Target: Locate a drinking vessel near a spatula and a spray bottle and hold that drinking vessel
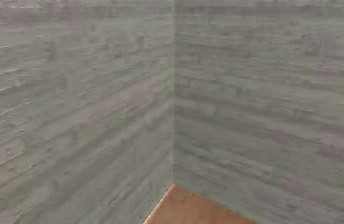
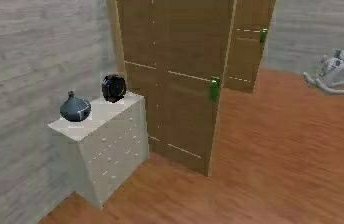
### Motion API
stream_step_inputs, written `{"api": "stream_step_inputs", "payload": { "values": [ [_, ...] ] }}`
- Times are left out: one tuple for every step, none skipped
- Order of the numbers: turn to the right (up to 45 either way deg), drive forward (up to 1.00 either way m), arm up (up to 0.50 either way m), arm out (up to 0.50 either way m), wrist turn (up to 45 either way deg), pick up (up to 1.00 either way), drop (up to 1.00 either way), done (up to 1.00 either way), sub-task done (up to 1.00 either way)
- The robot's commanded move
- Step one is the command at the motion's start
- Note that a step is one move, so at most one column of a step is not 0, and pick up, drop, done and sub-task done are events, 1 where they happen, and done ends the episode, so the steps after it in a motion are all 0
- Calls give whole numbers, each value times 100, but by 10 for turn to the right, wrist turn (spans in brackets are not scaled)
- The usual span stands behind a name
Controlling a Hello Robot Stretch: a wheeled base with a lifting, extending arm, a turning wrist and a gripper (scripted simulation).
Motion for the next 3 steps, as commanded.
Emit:
{"api": "stream_step_inputs", "payload": {
  "values": [
    [450, 0, 0, 0, 0, 0, 0, 0, 0],
    [360, 0, 0, 0, 0, 0, 0, 0, 0],
    [0, 30, 0, 0, 0, 0, 0, 0, 0]
  ]
}}
